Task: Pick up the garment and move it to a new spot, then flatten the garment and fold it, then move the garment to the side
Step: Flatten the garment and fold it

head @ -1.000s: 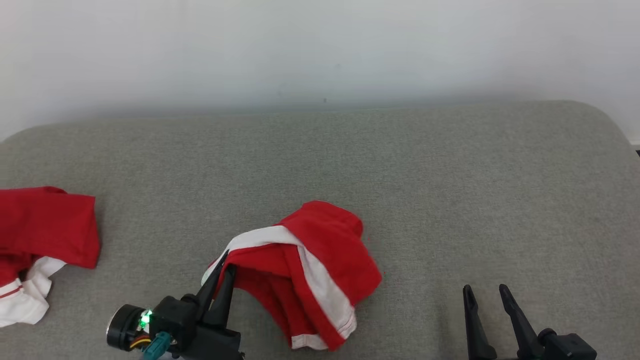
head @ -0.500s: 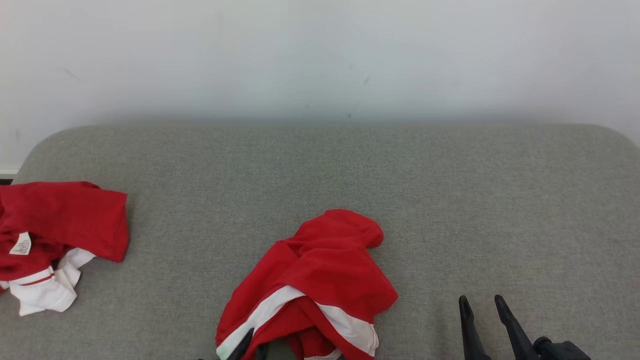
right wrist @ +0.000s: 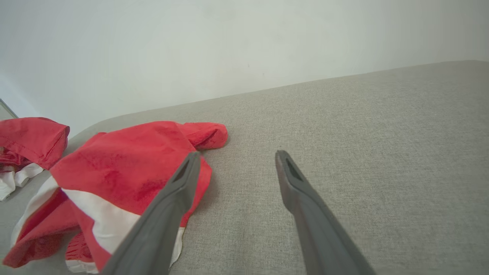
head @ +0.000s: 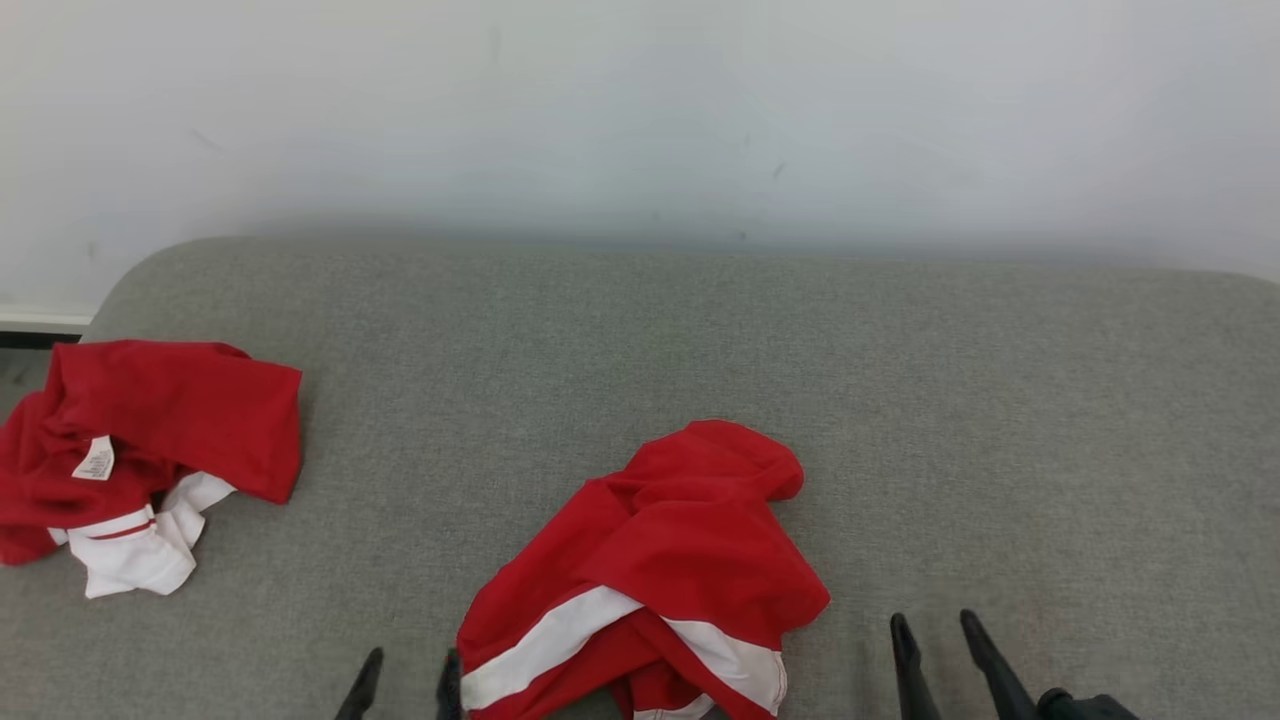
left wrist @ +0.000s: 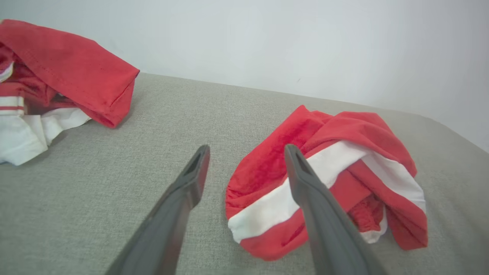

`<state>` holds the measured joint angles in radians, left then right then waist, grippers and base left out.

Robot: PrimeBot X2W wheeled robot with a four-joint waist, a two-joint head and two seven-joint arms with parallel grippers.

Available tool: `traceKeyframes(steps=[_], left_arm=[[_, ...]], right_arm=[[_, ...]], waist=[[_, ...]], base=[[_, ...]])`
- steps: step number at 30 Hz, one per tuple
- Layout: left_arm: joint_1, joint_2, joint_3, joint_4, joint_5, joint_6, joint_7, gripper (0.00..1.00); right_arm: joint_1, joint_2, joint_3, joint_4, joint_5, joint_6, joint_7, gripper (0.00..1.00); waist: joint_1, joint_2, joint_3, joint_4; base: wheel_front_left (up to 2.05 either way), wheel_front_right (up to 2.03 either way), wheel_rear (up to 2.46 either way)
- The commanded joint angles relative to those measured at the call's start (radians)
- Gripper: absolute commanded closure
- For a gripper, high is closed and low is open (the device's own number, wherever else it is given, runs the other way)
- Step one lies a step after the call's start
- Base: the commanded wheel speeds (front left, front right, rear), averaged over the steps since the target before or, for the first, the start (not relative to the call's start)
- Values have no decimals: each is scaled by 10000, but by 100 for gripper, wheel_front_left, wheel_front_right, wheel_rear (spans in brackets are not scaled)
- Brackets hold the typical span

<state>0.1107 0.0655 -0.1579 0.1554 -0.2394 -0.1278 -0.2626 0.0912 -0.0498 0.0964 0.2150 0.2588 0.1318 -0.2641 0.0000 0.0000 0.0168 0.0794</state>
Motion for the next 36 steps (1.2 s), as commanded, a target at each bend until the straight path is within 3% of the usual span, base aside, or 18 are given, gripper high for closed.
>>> traceKeyframes(steps=[1, 11, 24, 25, 26, 27, 36], left_arm=[[215, -73, 354, -128, 170, 32, -33, 0], [51, -145, 1526, 198, 599, -6, -33, 0], [-196, -153, 1264, 468, 355, -25, -33, 0], [-179, -150, 1254, 478, 340, -24, -33, 0], [-162, -149, 1249, 479, 332, -17, -33, 0], [-144, -151, 1254, 483, 328, -17, -33, 0], [-35, -152, 1293, 621, 290, -18, -33, 0]], right_arm=[[112, -10, 172, 159, 78, -23, -2, 0], [-258, -15, 1574, 1508, 751, -23, -1, 0], [-1845, -15, 2722, 4447, 1205, -23, 1, 0], [-1932, -16, 2815, 4666, 1262, -23, 5, 17], [-2015, -13, 2848, 4751, 1292, -23, 5, 80], [-2097, -13, 2812, 4764, 1234, -23, 4, 100], [-1621, -15, 1221, 3763, 101, -23, -2, 100]], waist=[[0, 0, 77, 123], [0, 0, 45, 326], [0, 0, 126, 955], [0, 0, 122, 975], [0, 0, 121, 988], [0, 0, 124, 996], [0, 0, 79, 675]], base=[[0, 0, 0], [0, 0, 0], [0, 0, 0], [0, 0, 0], [0, 0, 0], [0, 0, 0], [0, 0, 0]])
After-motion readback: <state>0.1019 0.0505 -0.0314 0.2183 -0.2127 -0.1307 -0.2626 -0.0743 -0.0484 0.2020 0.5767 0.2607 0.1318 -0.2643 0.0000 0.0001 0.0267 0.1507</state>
